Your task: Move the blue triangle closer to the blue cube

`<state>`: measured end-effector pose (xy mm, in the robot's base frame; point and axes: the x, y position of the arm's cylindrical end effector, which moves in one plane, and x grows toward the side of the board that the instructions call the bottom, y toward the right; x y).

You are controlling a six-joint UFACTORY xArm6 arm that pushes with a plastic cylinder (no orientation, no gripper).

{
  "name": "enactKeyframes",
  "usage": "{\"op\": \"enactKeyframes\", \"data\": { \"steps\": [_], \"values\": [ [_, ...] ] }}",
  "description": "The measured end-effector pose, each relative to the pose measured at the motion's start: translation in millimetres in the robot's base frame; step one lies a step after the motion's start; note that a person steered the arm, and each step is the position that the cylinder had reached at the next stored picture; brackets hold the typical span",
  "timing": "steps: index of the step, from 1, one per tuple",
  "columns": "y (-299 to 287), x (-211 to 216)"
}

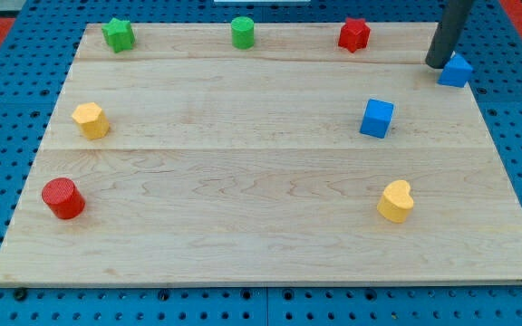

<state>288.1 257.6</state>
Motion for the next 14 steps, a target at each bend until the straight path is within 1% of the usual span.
{"op": "enactKeyframes", "data": {
  "steps": [2,3,4,5,6,7,8,9,11,12,13,14],
  "values": [
    [-16,-5],
    [-16,28],
    [-14,80],
    [62,102],
    [88,78],
    [73,32],
    [54,27],
    [53,20],
    [53,-9],
    [52,-15],
    [23,29],
    [-1,42]
  ]
}}
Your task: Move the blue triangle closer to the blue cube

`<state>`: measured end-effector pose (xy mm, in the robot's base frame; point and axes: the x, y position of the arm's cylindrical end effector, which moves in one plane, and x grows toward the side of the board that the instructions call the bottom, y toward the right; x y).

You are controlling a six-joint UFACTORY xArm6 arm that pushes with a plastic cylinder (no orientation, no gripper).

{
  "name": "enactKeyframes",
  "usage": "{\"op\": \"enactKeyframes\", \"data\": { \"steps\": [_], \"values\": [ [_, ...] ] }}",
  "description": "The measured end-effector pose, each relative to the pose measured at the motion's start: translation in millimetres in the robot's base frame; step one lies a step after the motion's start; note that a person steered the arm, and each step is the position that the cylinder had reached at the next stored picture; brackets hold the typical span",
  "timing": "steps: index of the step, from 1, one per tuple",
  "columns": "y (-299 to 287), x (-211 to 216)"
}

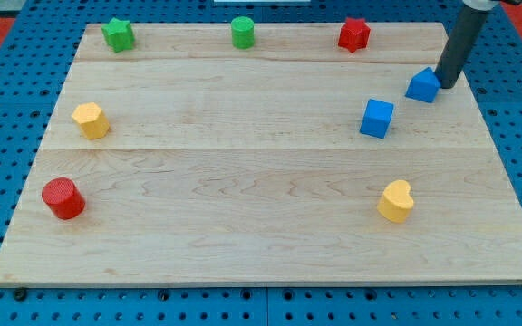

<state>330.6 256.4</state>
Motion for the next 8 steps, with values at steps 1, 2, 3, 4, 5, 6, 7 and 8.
{"op": "enactKeyframes", "data": {
  "steps": [1,2,3,4,5,6,7,8],
  "values": [
    [-1,-1],
    [-94,-4],
    [-139,-4],
    [-171,-4],
    [-201,-1],
    [-209,10],
    [-211,1],
    [-192,-20]
  ]
}}
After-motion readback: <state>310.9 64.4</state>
